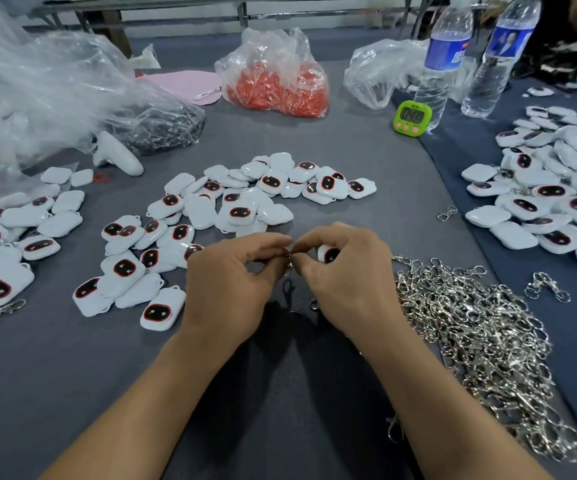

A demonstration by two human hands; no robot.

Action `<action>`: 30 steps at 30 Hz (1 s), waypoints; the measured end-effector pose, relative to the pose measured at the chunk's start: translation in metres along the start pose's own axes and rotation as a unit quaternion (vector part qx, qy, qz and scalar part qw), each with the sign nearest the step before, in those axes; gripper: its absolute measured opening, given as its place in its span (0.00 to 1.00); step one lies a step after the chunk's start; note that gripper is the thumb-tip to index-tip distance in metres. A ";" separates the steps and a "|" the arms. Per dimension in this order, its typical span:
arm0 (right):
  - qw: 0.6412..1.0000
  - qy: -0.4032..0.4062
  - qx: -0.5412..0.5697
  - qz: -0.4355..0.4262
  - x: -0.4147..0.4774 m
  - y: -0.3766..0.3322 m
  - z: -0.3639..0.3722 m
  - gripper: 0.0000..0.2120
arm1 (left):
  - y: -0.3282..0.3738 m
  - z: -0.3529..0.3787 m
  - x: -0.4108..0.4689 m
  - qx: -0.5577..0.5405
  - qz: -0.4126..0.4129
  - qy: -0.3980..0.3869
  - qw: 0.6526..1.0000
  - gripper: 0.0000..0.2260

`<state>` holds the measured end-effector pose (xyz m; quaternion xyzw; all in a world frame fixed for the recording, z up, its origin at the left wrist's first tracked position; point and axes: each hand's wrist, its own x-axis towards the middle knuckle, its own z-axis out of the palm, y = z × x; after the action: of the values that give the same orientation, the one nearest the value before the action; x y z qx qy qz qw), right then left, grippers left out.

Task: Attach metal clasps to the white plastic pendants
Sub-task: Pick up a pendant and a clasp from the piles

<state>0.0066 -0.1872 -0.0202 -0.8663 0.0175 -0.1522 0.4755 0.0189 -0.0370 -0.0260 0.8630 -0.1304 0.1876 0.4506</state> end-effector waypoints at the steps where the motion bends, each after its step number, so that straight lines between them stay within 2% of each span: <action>1: 1.000 0.004 0.003 0.002 0.001 0.000 0.001 0.08 | 0.001 0.000 0.000 -0.014 -0.010 0.003 1.000 0.14; 4: 0.998 0.019 0.039 0.034 0.002 0.004 0.005 0.08 | 0.002 0.002 0.002 -0.052 -0.056 0.014 0.997 0.12; 7: 0.987 0.020 0.140 0.072 0.004 0.007 0.006 0.07 | 0.002 0.002 0.003 -0.059 -0.068 0.014 0.996 0.08; 12: 0.963 -0.006 0.244 0.112 0.007 0.008 0.006 0.08 | 0.001 0.002 0.007 -0.110 -0.095 -0.030 0.989 0.10; 17: 0.963 -0.042 0.238 0.122 0.007 0.010 0.003 0.07 | -0.001 0.001 0.006 -0.148 -0.122 -0.056 0.980 0.10; 30: 0.963 -0.107 0.223 0.107 0.007 0.010 -0.003 0.09 | 0.006 -0.005 0.009 -0.171 -0.113 -0.102 0.974 0.11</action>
<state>0.0141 -0.1958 -0.0250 -0.7424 0.0252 -0.0069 0.6695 0.0236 -0.0362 -0.0152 0.7971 -0.1071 0.0217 0.5938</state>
